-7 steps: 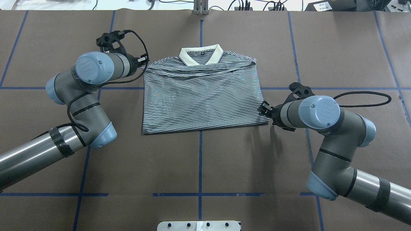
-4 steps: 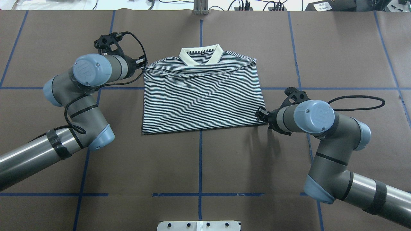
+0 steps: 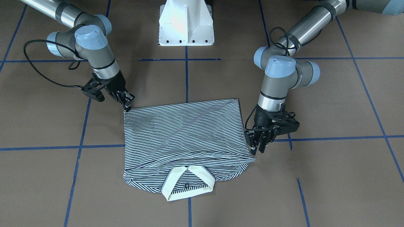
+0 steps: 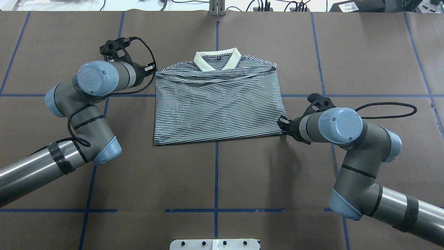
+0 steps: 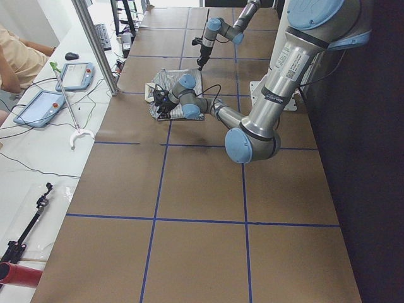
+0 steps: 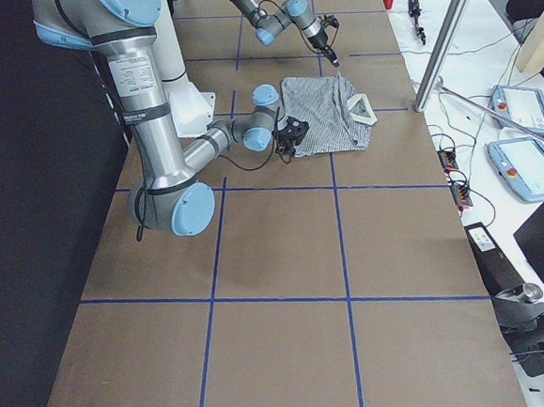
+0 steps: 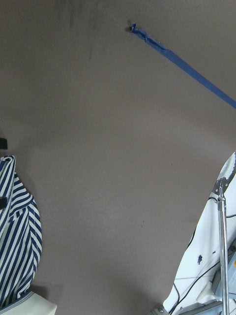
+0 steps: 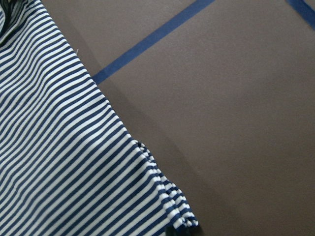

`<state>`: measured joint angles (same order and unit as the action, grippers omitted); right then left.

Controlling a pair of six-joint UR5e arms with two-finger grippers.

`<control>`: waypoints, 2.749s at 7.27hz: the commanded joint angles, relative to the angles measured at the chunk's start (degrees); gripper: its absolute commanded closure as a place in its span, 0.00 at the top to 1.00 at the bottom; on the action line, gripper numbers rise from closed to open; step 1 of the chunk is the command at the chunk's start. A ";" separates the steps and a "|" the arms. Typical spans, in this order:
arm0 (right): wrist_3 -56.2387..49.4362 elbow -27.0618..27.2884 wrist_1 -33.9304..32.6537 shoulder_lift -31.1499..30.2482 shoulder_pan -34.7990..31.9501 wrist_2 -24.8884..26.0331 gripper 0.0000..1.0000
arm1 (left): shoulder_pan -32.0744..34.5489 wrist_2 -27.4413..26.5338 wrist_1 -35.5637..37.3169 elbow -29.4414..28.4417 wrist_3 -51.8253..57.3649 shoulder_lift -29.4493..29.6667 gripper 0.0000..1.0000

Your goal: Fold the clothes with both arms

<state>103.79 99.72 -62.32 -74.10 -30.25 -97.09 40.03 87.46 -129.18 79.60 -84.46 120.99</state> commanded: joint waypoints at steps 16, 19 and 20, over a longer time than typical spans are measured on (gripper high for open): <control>9.25 28.43 0.09 -27.59 8.90 0.67 1.00 | -22.80 -0.01 25.01 28.94 -18.72 -8.14 0.54; 8.89 25.26 0.09 -23.28 7.06 0.67 1.00 | -24.82 -0.01 25.82 27.19 -18.72 -6.83 0.54; 7.15 25.08 0.09 -23.28 5.40 0.58 1.00 | -24.82 -0.01 25.82 27.01 -18.63 -6.91 0.54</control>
<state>112.37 125.21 -62.23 -97.75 -23.14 -96.42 15.39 87.46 -103.43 107.09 -103.17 113.84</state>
